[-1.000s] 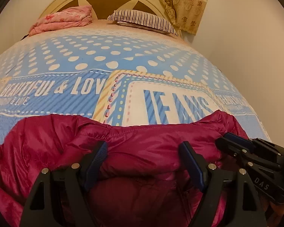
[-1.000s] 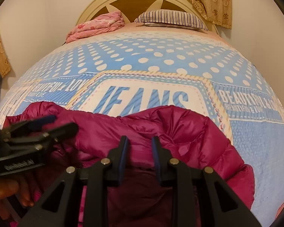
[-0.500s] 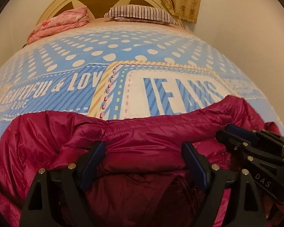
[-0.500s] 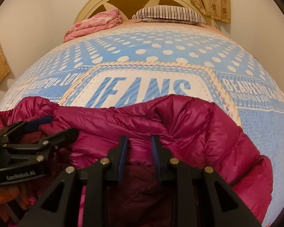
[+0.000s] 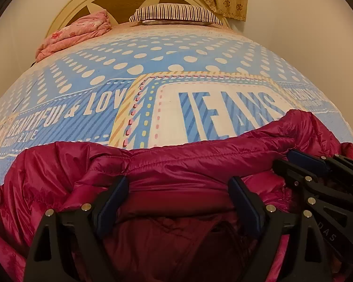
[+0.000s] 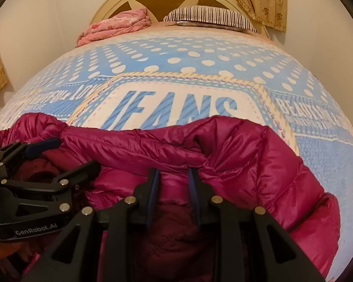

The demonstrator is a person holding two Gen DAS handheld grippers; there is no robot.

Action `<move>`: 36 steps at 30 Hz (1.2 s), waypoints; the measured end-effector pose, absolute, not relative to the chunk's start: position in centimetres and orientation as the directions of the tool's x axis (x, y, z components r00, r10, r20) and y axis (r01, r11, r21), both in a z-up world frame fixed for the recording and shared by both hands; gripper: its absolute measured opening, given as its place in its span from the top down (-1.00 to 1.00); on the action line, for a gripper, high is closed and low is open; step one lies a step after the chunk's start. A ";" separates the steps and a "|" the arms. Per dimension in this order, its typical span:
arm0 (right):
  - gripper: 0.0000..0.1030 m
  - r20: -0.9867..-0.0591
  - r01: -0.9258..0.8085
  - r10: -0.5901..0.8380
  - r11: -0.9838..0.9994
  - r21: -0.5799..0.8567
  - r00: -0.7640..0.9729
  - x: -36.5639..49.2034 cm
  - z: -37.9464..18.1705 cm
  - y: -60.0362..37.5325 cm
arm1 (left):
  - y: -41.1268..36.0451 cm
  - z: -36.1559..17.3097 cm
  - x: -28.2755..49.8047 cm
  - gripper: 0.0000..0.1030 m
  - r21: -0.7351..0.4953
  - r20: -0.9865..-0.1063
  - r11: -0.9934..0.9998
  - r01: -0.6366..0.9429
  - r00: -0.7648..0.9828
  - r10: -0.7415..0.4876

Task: Fold large clothes
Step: 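Lift the held hem and fold it toward the collar with both grippers, then open both grippers to release the folded hem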

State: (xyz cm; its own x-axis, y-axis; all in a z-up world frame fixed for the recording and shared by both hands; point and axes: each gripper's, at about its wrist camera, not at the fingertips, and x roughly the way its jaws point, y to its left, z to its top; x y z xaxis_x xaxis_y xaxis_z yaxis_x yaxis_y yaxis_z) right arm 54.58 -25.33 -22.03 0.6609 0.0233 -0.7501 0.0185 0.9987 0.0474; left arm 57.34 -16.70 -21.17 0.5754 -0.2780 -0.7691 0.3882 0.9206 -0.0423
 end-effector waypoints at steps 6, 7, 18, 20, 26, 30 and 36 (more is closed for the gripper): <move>0.45 -0.751 0.020 0.015 0.999 0.037 0.660 54.6 -22.1 -25.2 | -16.7 -21.2 57.3 -0.71 -0.038 -0.770 0.921 0.389 0.576 -0.275; 0.45 -0.751 0.020 0.015 0.999 0.037 0.661 54.6 -22.1 -25.2 | -16.7 -21.2 57.3 -0.71 -0.038 -0.770 0.921 0.389 0.576 -0.275; 0.45 -0.749 0.021 0.013 0.999 0.036 0.663 54.7 -22.2 -25.2 | -16.8 -21.3 57.4 -0.72 -0.033 -0.770 0.921 0.388 0.578 -0.271; 0.45 -0.748 0.021 0.014 0.999 0.036 0.663 54.7 -22.2 -25.2 | -16.8 -21.3 57.4 -0.73 -0.032 -0.770 0.921 0.387 0.578 -0.270; 0.45 -0.746 0.022 0.017 0.999 0.042 0.666 54.6 -22.2 -25.2 | -16.9 -21.3 57.4 -0.74 -0.027 -0.770 0.922 0.387 0.580 -0.266; 0.45 -0.750 0.023 0.002 0.999 0.023 0.662 54.7 -22.1 -24.9 | -16.8 -20.5 57.3 -0.76 -0.021 -0.783 0.911 0.412 0.560 -0.271; -0.56 -0.691 0.000 -0.034 0.999 -0.049 0.722 50.8 -18.0 -25.6 | -12.5 -15.5 51.5 -0.75 -0.010 -0.737 0.884 0.468 0.594 -0.323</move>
